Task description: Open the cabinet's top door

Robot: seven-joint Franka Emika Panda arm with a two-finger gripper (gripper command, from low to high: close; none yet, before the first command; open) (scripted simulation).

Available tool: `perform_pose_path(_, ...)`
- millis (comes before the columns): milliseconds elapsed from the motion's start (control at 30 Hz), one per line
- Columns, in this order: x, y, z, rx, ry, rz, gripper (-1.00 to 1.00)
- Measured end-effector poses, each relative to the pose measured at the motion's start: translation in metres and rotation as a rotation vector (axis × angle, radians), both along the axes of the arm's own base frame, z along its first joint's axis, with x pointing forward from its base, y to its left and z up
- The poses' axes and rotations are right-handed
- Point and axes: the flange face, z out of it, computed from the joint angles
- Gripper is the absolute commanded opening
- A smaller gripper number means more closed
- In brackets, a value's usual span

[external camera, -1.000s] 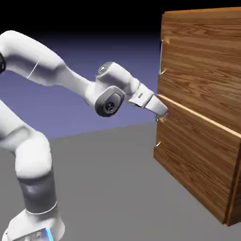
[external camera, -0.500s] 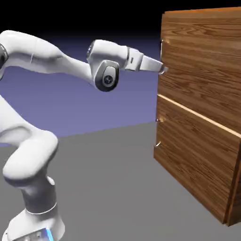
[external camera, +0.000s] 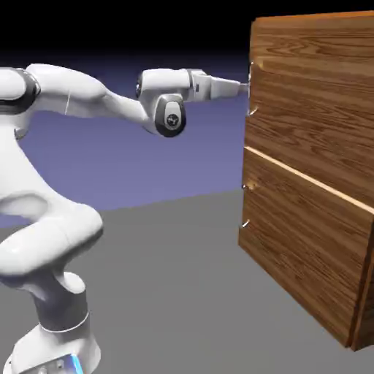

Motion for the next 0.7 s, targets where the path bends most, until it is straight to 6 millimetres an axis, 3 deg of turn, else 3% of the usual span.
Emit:
perform_pose_path(100, 0.007, 0.013, -0.010, 0.012, -0.012, 0.010, 0.00)
perform_pose_path(300, 0.057, 0.012, -0.010, 0.012, -0.012, 0.010, 0.00)
perform_pose_path(333, 0.057, 0.011, -0.010, 0.012, -0.012, 0.010, -1.00)
perform_pose_path(400, 0.057, 0.011, -0.010, 0.012, -0.012, 0.010, -1.00)
perform_pose_path(700, 0.005, -0.006, -0.010, 0.013, -0.012, 0.120, -1.00)
